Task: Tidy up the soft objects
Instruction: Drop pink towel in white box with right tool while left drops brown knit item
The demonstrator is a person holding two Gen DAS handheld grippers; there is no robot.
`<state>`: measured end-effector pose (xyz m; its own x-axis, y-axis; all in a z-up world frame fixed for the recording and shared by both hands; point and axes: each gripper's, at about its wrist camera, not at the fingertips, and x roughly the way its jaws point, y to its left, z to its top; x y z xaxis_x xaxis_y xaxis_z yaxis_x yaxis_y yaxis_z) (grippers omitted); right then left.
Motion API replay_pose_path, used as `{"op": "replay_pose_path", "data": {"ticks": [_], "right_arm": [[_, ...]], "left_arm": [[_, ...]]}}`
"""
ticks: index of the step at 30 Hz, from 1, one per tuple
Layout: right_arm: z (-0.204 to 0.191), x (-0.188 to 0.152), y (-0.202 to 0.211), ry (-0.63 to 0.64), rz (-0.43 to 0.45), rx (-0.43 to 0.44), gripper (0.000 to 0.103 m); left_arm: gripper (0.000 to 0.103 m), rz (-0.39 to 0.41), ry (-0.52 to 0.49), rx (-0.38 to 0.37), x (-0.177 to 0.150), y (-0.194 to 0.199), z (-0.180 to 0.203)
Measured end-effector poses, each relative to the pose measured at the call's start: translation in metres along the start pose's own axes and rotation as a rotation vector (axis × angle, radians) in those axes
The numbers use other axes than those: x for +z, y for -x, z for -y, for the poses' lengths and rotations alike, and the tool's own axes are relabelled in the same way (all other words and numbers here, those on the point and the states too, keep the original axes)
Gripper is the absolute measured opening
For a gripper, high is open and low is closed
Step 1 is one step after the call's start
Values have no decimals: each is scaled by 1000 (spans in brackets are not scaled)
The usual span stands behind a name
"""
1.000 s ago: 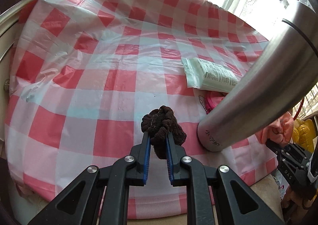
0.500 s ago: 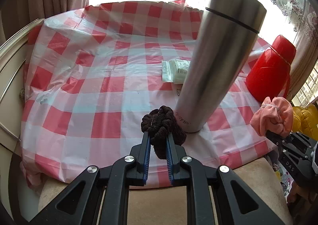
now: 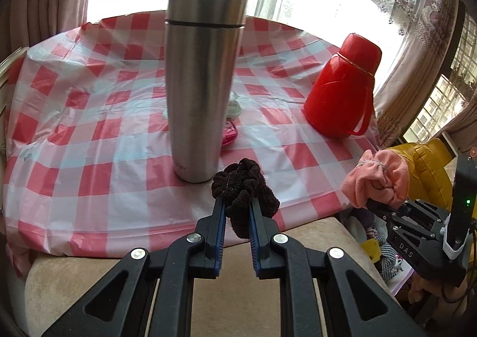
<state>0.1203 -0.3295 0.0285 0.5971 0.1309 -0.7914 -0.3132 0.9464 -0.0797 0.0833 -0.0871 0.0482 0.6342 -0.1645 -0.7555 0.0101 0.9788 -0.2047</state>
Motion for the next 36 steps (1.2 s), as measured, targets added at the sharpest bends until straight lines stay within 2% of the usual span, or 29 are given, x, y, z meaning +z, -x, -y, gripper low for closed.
{"op": "replay_pose_path", "data": {"ticks": [10, 17, 25, 28, 29, 30, 32, 33, 35, 36], "right_arm": [[58, -24, 17, -73, -13, -88, 22], [98, -39, 27, -142, -21, -142, 22], [133, -46, 39, -209, -18, -204, 28], [139, -46, 39, -224, -20, -213, 35], [139, -46, 39, -225, -20, -216, 44], [139, -46, 40, -228, -19, -219, 59], [139, -45, 42, -228, -8, -222, 73], [137, -44, 42, -224, -4, -226, 73], [136, -43, 43, -215, -3, -227, 73], [136, -43, 42, -214, -4, -227, 73]], "left_arm": [[15, -20, -85, -125, -11, -2, 62], [16, -63, -144, -207, -19, -8, 102], [16, -116, -217, -299, -36, -12, 144], [16, -135, -242, -336, -42, -11, 158], [16, -142, -249, -350, -44, -11, 163], [16, -149, -255, -368, -46, -11, 166], [18, -160, -268, -401, -49, -10, 174], [21, -168, -277, -418, -51, -10, 178], [33, -178, -296, -426, -54, -10, 185], [43, -175, -300, -421, -55, -9, 187]]}}
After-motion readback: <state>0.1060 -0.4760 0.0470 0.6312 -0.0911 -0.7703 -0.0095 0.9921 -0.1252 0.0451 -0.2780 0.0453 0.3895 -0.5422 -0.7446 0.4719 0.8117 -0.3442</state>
